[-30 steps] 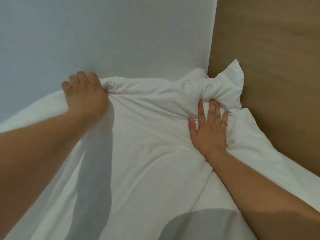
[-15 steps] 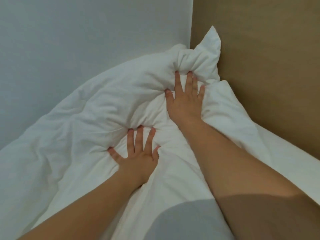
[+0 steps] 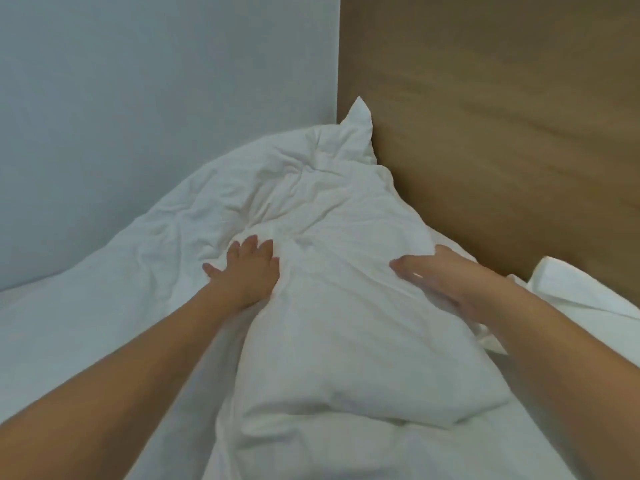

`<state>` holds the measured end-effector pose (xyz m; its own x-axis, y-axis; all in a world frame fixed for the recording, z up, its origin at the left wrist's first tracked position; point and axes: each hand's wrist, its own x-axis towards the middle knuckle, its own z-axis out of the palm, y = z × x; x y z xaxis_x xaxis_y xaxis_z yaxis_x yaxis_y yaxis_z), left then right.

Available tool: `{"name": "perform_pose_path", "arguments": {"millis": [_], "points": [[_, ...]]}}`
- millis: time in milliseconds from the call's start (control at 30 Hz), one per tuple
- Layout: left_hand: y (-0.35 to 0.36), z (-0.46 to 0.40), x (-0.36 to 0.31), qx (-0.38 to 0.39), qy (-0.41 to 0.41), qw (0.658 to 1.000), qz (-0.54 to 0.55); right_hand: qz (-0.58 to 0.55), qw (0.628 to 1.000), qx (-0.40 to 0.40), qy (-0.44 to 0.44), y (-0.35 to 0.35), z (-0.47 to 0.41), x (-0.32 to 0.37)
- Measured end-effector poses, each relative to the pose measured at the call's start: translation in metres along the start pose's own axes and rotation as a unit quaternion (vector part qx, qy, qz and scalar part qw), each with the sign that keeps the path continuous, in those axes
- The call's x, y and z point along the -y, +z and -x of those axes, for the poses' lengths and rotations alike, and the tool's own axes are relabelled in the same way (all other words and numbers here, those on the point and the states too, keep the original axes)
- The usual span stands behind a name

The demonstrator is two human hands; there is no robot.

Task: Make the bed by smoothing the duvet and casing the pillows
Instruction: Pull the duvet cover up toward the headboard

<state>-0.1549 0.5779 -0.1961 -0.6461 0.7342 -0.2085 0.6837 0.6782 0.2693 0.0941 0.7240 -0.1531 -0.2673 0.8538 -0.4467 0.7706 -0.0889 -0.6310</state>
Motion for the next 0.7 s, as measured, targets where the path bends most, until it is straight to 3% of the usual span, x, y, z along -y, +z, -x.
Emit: {"name": "perform_pose_path", "arguments": {"millis": [67,133,200,267,333,400,500,567,633,700], "points": [[-0.017,0.075,-0.011,-0.105,0.063,0.990,0.070,-0.060,0.996,0.072,-0.009,-0.004,0.029,-0.006],[-0.023,0.161,-0.027,-0.089,0.131,0.982,0.105,-0.072,0.993,0.087,-0.043,0.001,0.051,-0.006],[-0.015,0.222,-0.041,-0.019,0.173,0.984,-0.021,-0.068,0.992,0.010,-0.108,-0.001,0.065,0.003],[-0.007,0.234,-0.052,-0.054,0.194,0.972,-0.122,-0.050,0.985,-0.096,-0.135,-0.026,0.070,0.022],[-0.013,0.227,-0.069,-0.069,0.225,0.969,-0.080,0.034,0.962,-0.213,-0.165,-0.072,0.081,0.047],[-0.016,0.210,-0.083,-0.011,0.231,0.970,0.074,0.037,0.942,-0.281,-0.179,-0.117,0.095,0.062],[0.005,0.189,-0.074,0.065,0.161,0.964,0.204,-0.106,0.975,-0.154,-0.123,-0.132,0.127,0.041],[0.026,0.195,-0.057,0.091,0.104,0.970,0.198,-0.086,0.994,-0.033,-0.057,-0.119,0.161,0.000],[0.035,0.214,-0.049,0.071,0.110,0.981,0.143,-0.068,0.996,0.048,-0.034,-0.101,0.188,-0.041],[0.036,0.247,-0.046,-0.012,0.152,0.985,0.085,0.025,0.996,0.084,-0.022,-0.086,0.214,-0.068]]}}
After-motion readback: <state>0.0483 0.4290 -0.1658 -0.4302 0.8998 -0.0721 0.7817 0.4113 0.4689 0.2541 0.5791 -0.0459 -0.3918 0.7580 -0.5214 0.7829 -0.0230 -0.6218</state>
